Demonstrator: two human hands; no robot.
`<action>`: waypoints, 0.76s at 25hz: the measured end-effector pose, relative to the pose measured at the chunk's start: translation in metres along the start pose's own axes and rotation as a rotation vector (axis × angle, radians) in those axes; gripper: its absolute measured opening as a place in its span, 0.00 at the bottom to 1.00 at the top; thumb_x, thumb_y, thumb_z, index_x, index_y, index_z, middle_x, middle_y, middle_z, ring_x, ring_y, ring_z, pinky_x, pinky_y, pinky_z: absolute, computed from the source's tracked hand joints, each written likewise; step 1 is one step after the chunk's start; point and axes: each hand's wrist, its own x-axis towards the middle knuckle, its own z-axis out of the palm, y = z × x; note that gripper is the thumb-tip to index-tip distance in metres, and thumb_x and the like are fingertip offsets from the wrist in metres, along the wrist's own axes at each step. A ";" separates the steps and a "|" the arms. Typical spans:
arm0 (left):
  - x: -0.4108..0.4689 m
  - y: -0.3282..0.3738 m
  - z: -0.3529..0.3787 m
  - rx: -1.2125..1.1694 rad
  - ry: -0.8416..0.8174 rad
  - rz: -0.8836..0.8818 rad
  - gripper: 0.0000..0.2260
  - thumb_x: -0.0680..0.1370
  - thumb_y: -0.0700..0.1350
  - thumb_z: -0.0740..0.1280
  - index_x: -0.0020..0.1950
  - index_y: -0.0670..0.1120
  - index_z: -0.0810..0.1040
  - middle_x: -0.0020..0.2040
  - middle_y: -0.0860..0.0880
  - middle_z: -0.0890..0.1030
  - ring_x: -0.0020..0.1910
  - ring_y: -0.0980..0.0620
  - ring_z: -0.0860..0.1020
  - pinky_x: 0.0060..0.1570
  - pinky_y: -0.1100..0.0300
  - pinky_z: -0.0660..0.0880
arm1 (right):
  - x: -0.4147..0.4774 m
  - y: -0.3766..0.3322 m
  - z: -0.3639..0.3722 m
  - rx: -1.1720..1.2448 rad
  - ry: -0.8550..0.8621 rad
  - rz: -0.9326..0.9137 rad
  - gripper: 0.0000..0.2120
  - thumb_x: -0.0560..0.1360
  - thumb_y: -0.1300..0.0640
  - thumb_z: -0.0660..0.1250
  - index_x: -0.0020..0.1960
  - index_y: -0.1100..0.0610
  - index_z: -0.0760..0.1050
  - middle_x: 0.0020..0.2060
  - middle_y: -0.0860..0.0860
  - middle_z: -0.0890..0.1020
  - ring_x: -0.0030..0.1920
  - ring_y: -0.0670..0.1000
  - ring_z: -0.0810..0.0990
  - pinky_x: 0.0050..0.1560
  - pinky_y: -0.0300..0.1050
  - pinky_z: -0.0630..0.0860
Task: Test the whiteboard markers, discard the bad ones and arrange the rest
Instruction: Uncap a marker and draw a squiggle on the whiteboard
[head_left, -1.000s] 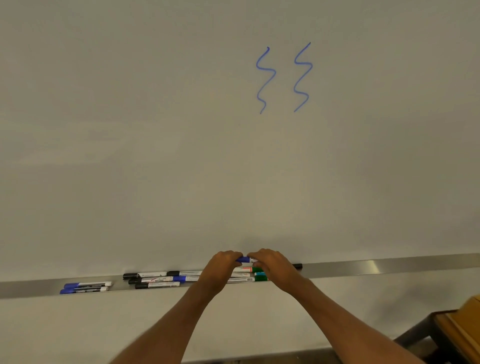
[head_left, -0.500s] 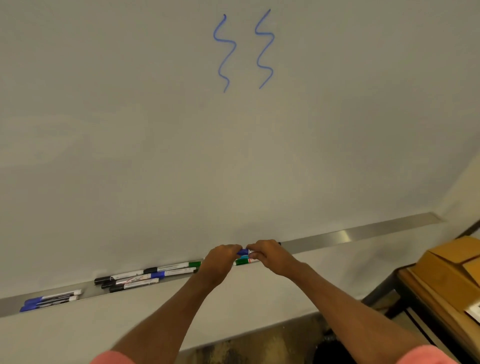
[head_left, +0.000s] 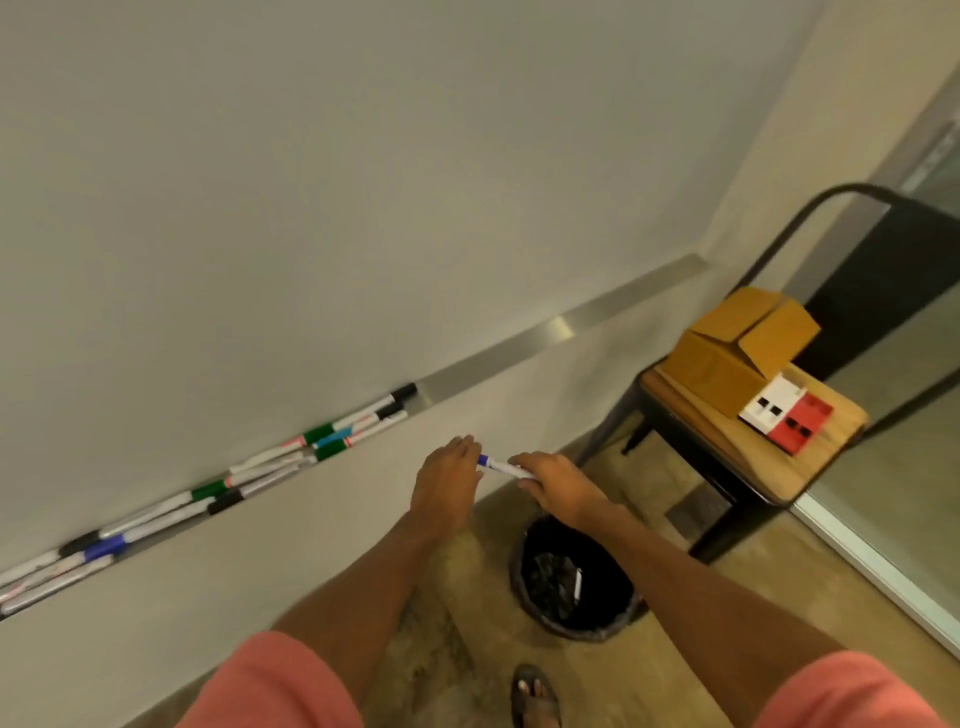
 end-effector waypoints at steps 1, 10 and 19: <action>0.006 0.013 0.018 0.016 -0.058 0.022 0.21 0.81 0.48 0.60 0.73 0.45 0.64 0.73 0.47 0.66 0.72 0.47 0.64 0.70 0.55 0.61 | -0.001 0.018 0.005 -0.003 0.003 0.044 0.15 0.80 0.59 0.61 0.65 0.57 0.72 0.58 0.55 0.79 0.55 0.55 0.78 0.59 0.46 0.73; 0.032 0.075 0.168 0.065 -0.467 0.090 0.26 0.82 0.52 0.53 0.77 0.44 0.51 0.78 0.47 0.49 0.77 0.48 0.46 0.74 0.47 0.46 | 0.010 0.157 0.073 -0.008 -0.148 0.393 0.16 0.78 0.65 0.59 0.65 0.59 0.72 0.56 0.59 0.78 0.54 0.60 0.77 0.54 0.55 0.77; 0.035 0.078 0.281 0.042 -0.639 0.001 0.25 0.83 0.51 0.52 0.77 0.44 0.50 0.78 0.47 0.49 0.77 0.46 0.47 0.74 0.47 0.45 | 0.018 0.237 0.176 -0.077 -0.312 0.577 0.12 0.79 0.63 0.60 0.62 0.62 0.70 0.59 0.60 0.73 0.59 0.61 0.73 0.57 0.53 0.72</action>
